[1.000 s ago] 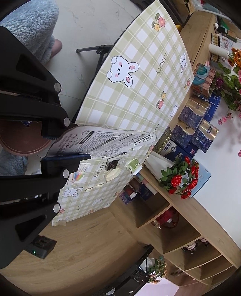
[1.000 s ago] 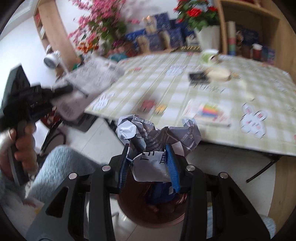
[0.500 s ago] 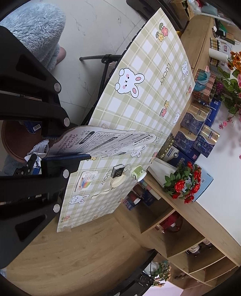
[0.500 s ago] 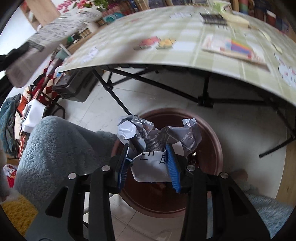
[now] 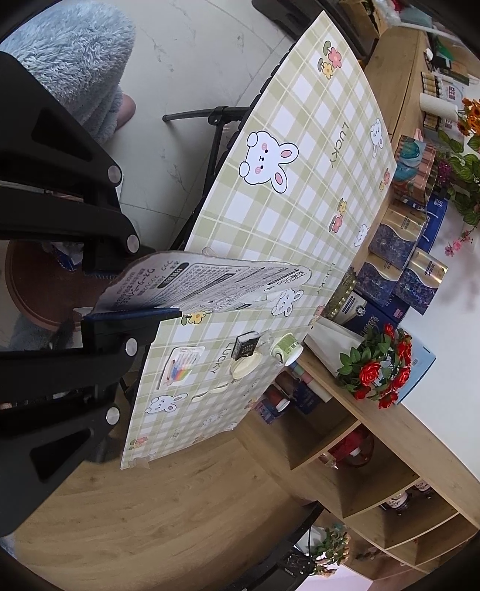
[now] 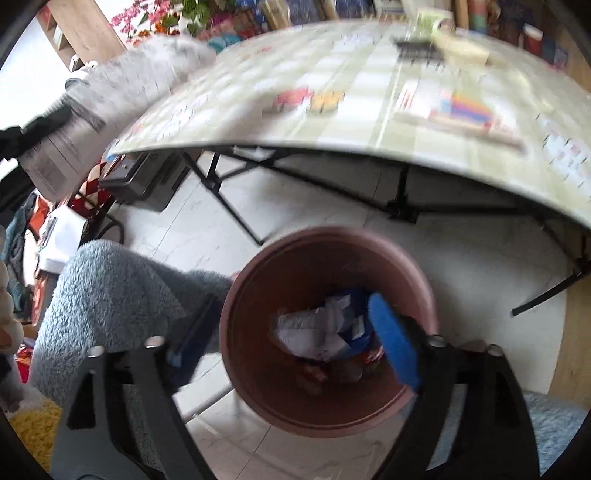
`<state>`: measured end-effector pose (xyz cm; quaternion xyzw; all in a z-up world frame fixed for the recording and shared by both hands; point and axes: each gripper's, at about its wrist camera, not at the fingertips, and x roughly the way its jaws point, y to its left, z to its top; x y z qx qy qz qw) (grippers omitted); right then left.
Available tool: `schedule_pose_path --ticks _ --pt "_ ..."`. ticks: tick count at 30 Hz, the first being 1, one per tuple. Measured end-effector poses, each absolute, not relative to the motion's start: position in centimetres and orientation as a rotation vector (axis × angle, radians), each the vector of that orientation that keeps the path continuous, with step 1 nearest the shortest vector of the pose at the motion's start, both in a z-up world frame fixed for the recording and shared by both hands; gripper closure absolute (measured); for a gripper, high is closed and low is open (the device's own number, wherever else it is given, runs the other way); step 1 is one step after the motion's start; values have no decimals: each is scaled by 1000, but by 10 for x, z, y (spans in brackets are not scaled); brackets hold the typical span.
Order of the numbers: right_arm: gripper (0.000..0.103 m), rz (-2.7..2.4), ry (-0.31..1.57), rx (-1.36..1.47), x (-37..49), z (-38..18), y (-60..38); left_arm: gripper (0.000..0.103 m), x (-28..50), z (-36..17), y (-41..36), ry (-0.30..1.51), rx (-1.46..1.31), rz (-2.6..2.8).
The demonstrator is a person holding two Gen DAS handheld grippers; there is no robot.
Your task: Collect trash
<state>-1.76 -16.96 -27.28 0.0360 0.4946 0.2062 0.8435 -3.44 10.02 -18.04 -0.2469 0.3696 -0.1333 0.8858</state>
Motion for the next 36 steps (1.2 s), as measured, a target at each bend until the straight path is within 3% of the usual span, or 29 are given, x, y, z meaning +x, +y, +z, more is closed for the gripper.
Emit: schedule_pose_path --ticks 12,20,36 --pt "6 74 645 35 -44 -209 -234 90 -31 -193 74 827 -473 -417" --pt "6 -185 648 75 -53 -233 -278 90 -35 -217 37 953 -378 -547" --pt "6 -165 659 95 -48 -246 -280 90 -26 -278 23 1194 -445 -481"
